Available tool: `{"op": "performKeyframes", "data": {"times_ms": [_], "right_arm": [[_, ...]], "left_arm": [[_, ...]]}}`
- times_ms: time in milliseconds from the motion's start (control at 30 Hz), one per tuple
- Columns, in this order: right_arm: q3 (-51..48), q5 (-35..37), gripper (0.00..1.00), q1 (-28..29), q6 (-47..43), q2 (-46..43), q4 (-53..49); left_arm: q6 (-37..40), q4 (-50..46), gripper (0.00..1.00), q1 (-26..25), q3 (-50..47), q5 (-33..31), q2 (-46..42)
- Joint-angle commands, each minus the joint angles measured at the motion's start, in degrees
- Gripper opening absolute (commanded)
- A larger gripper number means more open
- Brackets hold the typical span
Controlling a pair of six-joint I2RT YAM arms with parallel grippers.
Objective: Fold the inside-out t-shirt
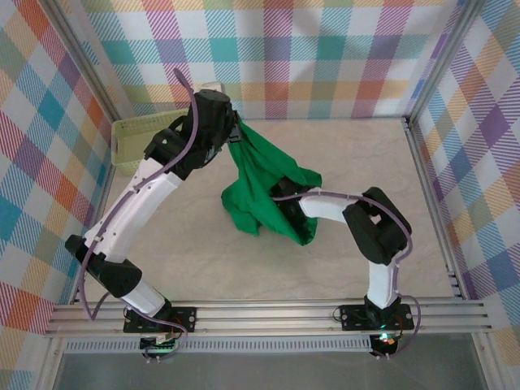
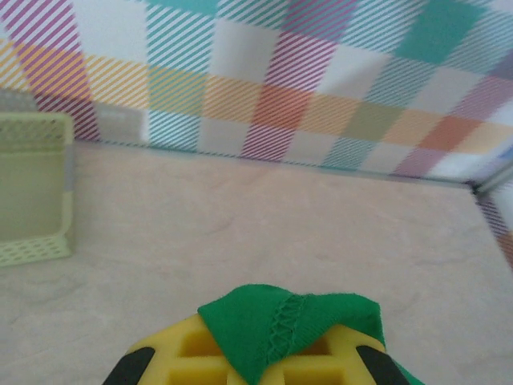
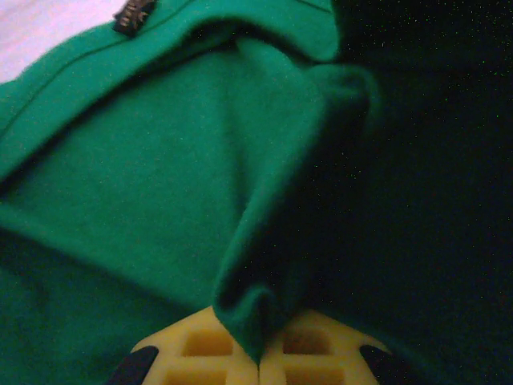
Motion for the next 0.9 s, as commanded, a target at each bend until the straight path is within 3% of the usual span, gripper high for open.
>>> {"op": "performKeyframes", "data": {"times_ms": [0, 267, 533, 867], "right_arm": [[-5.8, -2.0, 0.0, 0.2, -0.4, -7.0, 7.4], [-17.3, -6.6, 0.0, 1.1, -2.2, -20.7, 15.7], [-22.2, -8.2, 0.0, 1.7, -2.7, -28.8, 18.7], [-26.9, -10.2, 0.0, 1.7, -1.8, -31.7, 21.8]], "left_arm": [[-2.4, -1.6, 0.03, 3.9, -2.6, 1.0, 1.7], [-5.1, -5.0, 0.02, 11.4, -7.1, 2.8, 9.9], [-5.0, -6.2, 0.02, 11.4, -11.6, 7.7, 19.2], [-5.4, -5.0, 0.05, 11.5, -21.5, 3.9, 21.6]]}}
